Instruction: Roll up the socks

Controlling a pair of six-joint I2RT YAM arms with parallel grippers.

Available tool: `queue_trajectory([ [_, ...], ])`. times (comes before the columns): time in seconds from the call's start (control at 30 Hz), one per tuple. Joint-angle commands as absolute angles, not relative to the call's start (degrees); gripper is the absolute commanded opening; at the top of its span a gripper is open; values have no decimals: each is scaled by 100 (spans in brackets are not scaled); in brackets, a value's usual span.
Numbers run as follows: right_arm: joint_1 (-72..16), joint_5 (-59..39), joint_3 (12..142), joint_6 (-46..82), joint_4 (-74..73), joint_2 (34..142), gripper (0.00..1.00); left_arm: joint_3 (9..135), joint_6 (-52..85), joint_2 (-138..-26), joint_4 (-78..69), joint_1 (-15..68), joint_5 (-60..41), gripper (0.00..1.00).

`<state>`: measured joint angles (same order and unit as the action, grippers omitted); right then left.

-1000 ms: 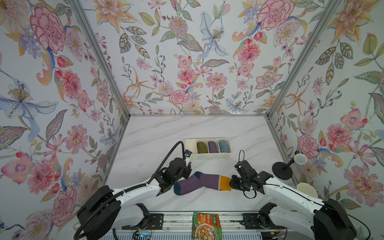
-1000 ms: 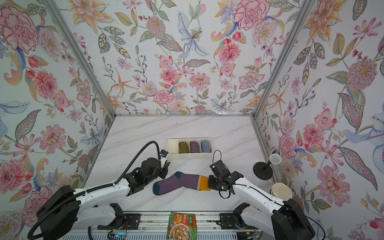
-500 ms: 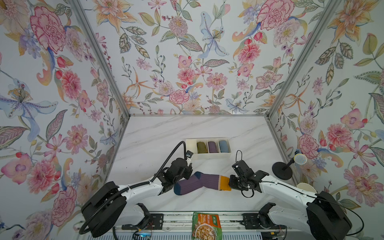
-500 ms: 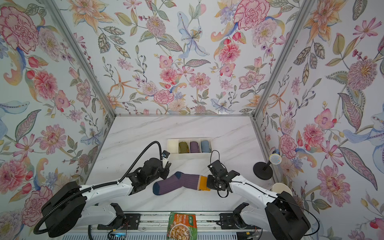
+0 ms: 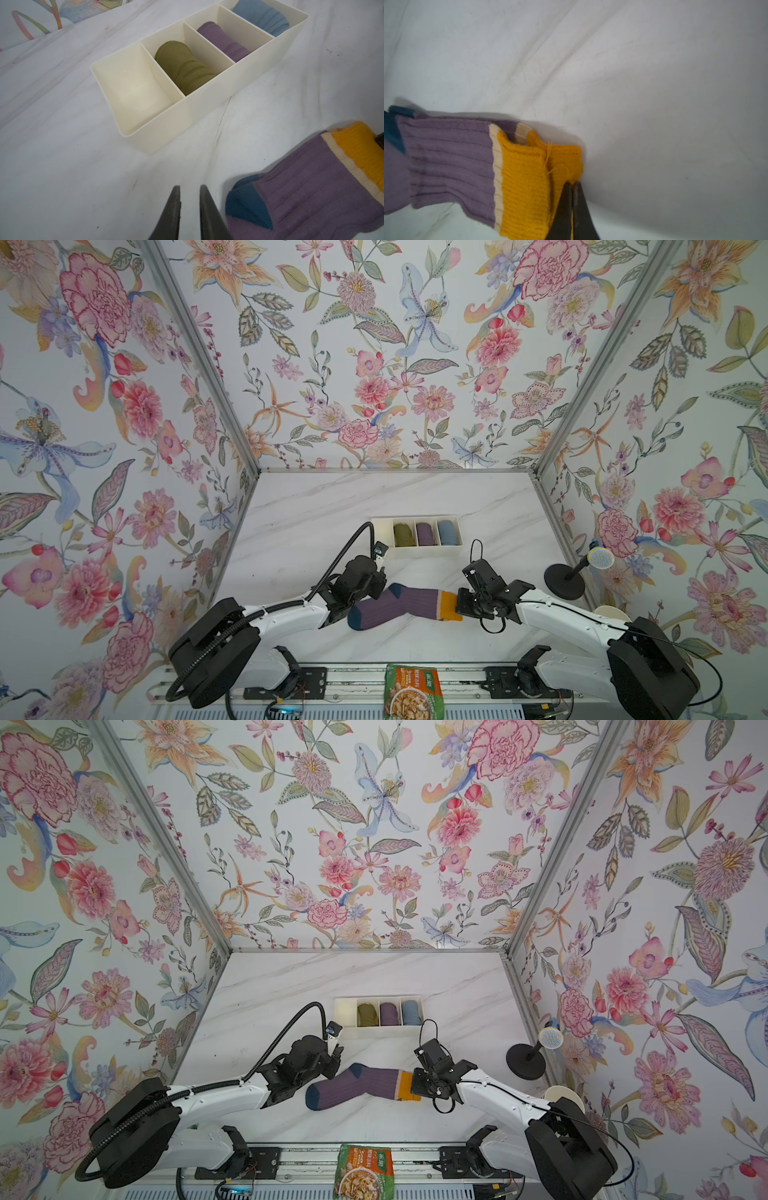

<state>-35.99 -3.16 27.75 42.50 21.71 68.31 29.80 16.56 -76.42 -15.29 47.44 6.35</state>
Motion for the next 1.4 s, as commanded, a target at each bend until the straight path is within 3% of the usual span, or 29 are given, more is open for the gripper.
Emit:
queue_trajectory([
  [0.0,-3628,-117,2751,4173,2271,6833,0,3163,1614,-7699,-1571,4799,598,20],
  [0.83,-3952,18,3249,3925,2390,6231,0,3454,1582,-7756,-1660,4805,350,20],
  [1.37,-4324,38,3681,3823,2270,6559,0,3480,1617,-7882,-1712,4800,134,16],
])
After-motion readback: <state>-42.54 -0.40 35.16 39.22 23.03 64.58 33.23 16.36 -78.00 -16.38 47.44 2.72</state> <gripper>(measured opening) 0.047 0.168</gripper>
